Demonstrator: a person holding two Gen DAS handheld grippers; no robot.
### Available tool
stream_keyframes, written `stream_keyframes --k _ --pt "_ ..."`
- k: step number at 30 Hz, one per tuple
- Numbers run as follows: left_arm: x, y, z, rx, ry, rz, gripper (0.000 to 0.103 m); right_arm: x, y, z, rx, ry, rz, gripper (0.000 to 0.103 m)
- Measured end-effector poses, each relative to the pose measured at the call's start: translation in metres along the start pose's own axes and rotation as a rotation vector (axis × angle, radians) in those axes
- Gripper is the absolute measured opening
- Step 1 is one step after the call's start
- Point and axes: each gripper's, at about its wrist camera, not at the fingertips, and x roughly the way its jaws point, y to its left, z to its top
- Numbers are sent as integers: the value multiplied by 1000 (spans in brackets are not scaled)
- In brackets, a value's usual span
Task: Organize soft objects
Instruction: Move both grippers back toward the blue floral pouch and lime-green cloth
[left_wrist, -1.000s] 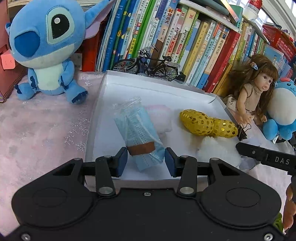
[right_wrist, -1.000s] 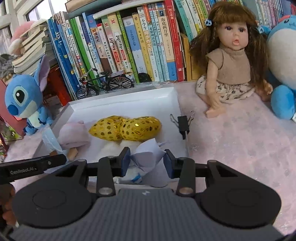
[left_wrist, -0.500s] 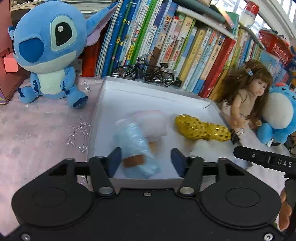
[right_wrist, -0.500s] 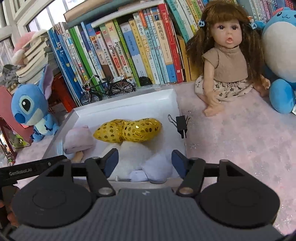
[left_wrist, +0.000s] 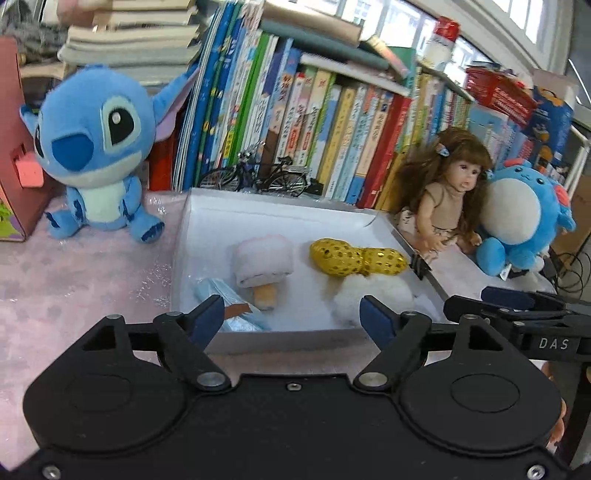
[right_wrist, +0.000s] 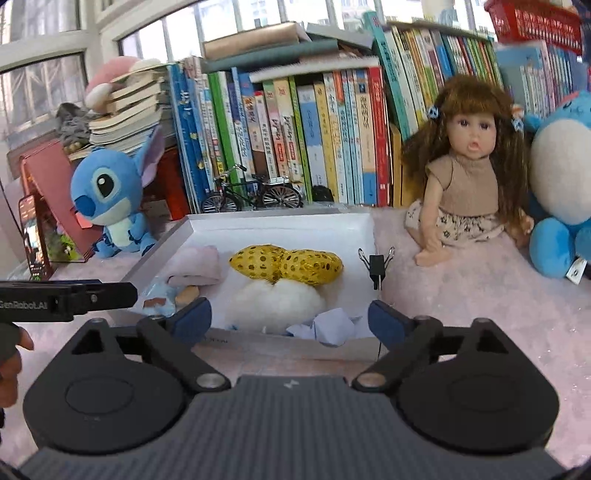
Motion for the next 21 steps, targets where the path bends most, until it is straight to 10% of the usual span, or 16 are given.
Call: stream_keyframes --k 21 --pt "-82 -25 -74 89 -98 -42 81 -66 24 -64 -181 -131 -12 103"
